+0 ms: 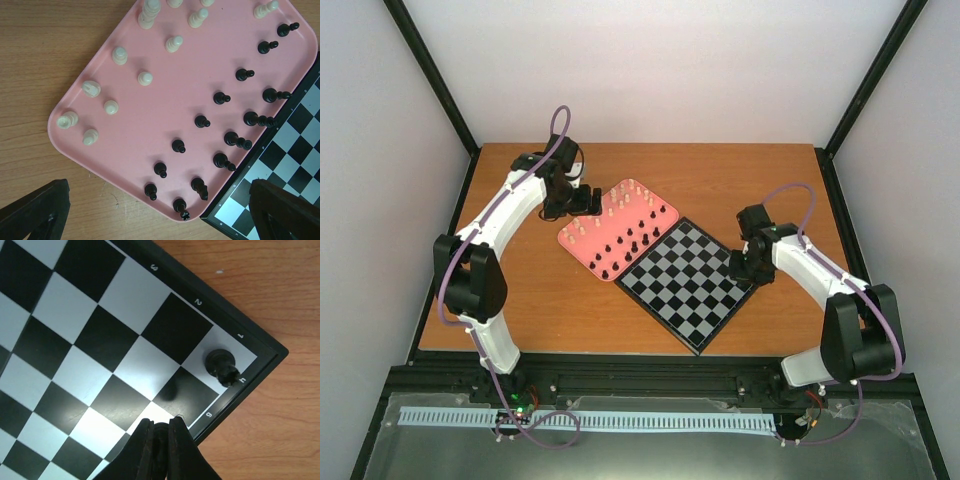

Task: Set up the chess pieces on the board
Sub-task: Place the chess piece on the chessboard.

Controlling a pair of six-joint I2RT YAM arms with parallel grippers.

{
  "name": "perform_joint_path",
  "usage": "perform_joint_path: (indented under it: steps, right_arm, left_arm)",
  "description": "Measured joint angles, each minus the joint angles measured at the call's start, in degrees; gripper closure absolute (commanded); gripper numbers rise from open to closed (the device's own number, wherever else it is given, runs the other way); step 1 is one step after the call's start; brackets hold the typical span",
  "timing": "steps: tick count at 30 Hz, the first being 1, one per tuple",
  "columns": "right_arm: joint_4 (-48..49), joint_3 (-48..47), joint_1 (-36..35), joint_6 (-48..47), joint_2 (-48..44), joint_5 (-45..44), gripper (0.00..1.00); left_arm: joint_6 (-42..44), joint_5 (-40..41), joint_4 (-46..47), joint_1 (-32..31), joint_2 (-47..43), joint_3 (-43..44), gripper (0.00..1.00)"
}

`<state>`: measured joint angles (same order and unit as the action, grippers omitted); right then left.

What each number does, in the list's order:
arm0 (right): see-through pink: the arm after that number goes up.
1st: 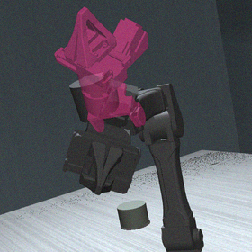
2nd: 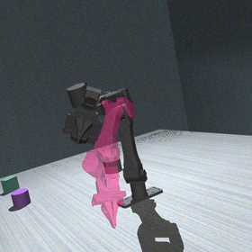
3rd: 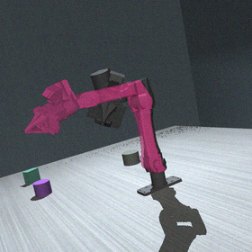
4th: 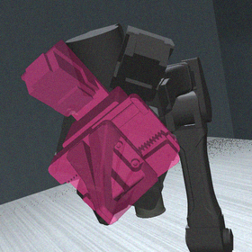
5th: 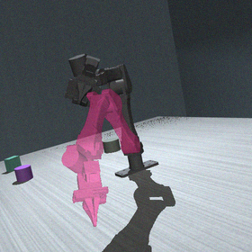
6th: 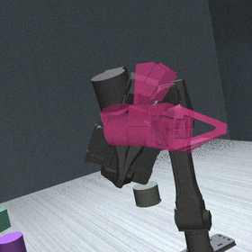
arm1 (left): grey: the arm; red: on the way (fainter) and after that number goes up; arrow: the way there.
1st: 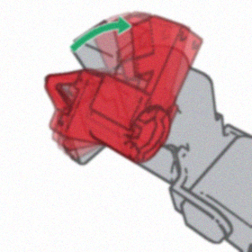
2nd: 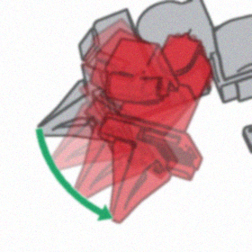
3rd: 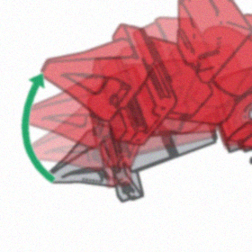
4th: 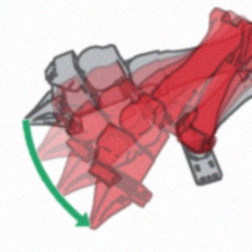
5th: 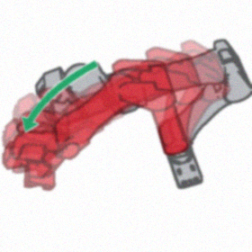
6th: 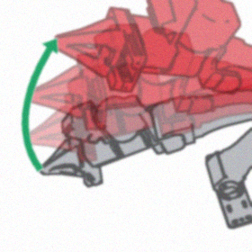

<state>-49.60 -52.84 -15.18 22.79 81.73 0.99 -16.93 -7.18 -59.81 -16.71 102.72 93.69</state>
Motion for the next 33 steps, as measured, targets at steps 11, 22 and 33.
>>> perform_joint_path:
  steps: [11,22,33]
  right_arm:
    - [4.9,2.6,3.6,0.0,1.3,1.0,0.97]
    - [6.3,2.5,4.2,-0.7,3.7,-0.3,0.97]
    - [7.2,2.5,4.5,-0.9,4.4,-0.2,0.92]
  left_arm:
    - [0.0,0.0,0.0,0.0,0.0,0.0,0.00]
    - [0.0,0.1,0.0,0.0,0.0,0.0,0.00]
    - [0.0,0.1,0.0,0.0,0.0,0.0,0.00]
